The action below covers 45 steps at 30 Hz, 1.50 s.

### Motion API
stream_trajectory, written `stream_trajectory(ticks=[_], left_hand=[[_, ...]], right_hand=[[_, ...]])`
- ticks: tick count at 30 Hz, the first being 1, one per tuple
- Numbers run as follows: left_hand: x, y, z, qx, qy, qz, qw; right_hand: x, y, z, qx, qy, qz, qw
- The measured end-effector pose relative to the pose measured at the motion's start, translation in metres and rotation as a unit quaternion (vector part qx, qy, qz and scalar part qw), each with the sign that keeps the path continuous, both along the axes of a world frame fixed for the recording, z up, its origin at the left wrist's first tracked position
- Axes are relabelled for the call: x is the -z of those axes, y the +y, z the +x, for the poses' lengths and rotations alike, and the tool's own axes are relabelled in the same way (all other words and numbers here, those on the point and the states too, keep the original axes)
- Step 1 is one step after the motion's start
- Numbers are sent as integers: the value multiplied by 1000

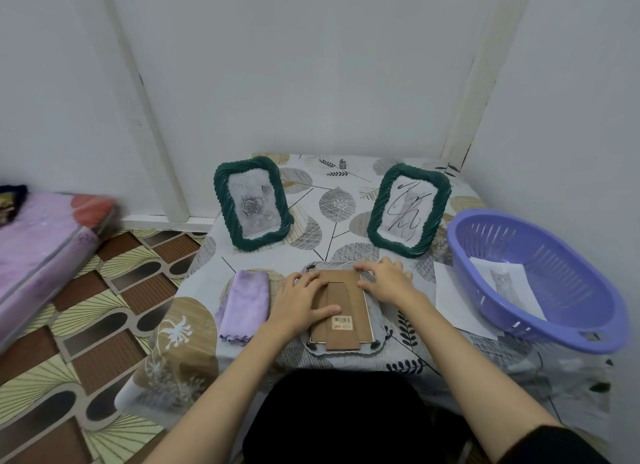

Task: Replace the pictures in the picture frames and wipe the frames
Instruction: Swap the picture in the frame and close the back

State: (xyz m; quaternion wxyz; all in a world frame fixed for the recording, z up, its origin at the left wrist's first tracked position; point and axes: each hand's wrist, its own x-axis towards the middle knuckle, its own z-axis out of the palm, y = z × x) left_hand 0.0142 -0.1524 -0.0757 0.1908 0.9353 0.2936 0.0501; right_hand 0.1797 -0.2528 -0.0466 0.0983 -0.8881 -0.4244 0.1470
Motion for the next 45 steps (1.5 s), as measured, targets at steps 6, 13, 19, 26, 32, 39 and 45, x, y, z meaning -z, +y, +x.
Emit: stream_trajectory(ticks=[6,13,19,26,32,39,45], left_hand=[[1,0,0,0,3,6,1000],[-1,-1,0,3,13,9,1000],[1,0,0,5,3,7,1000],[3,11,6,1,-27,-37,999],[-2,32,17,-103,-74,-15,992],[11,55,25,-87,-28,-57,994],[17,59,27,-73,-44,-63,994]], right_hand=[[-5,2,-2,-14,-44,-29,999],[-8,5,0,-19,-39,-54,998],[2,-5,-4,10,-41,-2,999],[4,-8,-12,57,-13,75,995],[3,-8,-12,54,-14,65,996],[1,-6,-7,46,-7,51,998],[2,-7,-6,43,-7,53,998]])
